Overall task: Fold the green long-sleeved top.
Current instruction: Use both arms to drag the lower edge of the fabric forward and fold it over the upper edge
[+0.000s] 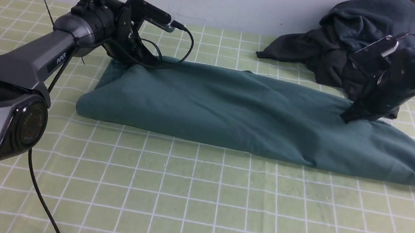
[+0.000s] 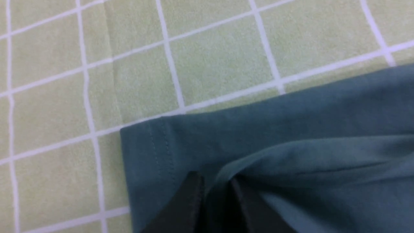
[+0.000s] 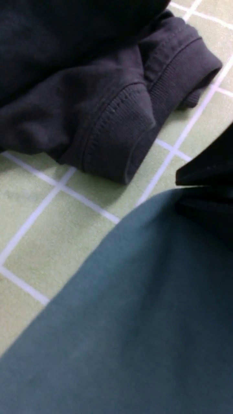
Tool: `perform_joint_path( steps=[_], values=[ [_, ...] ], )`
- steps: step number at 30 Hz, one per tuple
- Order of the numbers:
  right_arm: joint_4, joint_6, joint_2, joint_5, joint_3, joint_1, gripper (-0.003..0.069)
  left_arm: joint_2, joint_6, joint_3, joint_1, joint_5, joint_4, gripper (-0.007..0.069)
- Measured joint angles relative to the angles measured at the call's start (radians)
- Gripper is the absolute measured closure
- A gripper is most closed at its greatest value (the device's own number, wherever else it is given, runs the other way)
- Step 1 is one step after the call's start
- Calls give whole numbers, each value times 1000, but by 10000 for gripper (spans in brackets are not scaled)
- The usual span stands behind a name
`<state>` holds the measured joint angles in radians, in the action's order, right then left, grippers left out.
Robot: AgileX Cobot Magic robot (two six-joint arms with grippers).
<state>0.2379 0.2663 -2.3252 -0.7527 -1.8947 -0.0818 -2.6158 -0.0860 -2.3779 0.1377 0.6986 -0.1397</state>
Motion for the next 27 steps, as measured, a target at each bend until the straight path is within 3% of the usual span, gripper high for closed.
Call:
perform_joint_path(
  steps=[2,3,6,8,12,18,21,27],
  values=[
    [18,-26,0,0,0,1,522,-1,1,-8,-3,1,-1,433],
    [59,-70,1,-3,-3,5,468,-1,1,-26,-8,9,-3,344],
    [147,-185,15,-40,-5,7,386,5,2,-77,-13,43,-11,242],
    [197,-249,37,-93,-5,8,354,17,5,-114,-18,101,-10,207],
    [223,-296,95,-224,-7,12,347,57,7,-179,-28,247,-10,228],
    [41,-273,115,-358,-8,14,404,57,14,-198,-53,348,51,249],
    [-190,-162,101,-392,-8,14,470,18,55,-198,-86,356,161,243],
    [-401,-30,66,-392,-8,14,545,-29,156,-197,-105,357,231,304]
  ],
)
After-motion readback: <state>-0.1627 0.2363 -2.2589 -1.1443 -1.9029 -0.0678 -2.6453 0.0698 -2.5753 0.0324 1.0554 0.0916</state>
